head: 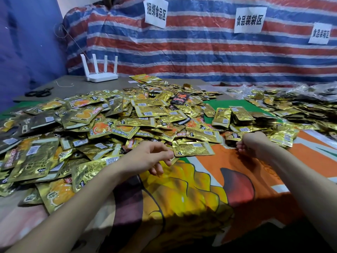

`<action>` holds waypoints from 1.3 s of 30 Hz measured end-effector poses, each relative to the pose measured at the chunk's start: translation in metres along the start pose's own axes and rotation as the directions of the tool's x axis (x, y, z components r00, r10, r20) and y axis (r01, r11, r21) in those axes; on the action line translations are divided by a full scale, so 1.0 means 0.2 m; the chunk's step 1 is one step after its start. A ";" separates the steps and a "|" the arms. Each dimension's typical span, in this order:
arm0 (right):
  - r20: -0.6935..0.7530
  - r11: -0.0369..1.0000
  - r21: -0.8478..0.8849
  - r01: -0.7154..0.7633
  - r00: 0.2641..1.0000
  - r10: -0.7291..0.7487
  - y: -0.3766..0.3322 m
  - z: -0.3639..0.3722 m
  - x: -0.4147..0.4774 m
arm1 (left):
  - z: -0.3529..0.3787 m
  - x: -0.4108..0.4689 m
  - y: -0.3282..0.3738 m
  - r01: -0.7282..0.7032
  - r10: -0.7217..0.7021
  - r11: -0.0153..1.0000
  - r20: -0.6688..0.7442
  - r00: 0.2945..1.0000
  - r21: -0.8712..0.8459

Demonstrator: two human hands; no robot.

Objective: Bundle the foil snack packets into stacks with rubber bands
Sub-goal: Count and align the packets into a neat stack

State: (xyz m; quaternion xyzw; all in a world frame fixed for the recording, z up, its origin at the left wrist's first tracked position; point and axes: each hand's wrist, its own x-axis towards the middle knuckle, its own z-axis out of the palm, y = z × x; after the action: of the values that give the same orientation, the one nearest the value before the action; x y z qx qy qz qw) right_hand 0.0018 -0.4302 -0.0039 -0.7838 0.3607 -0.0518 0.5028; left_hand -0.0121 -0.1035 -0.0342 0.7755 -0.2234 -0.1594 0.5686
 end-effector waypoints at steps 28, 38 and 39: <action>0.439 0.205 -0.538 0.818 0.479 -0.760 -0.19 0.59 -0.26 | -0.24 0.09 0.01 0.102 0.220 0.655 -0.318 0.922 0.749; 0.622 0.074 -0.590 0.804 0.511 -0.593 -0.32 0.85 -0.18 | -0.39 0.28 -0.05 0.219 -0.073 0.279 -0.207 0.976 0.935; 0.605 0.060 -0.594 0.802 0.495 -0.624 -0.33 0.86 -0.18 | -0.38 0.28 -0.06 0.215 -0.027 0.255 -0.215 0.976 0.943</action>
State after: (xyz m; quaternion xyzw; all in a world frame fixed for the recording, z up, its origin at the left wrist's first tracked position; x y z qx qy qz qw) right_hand 0.0854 -0.2647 -0.0237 -0.9880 -0.1492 -0.0405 -0.0012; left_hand 0.0750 -0.0678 -0.0220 0.9851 -0.1690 0.0263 -0.0161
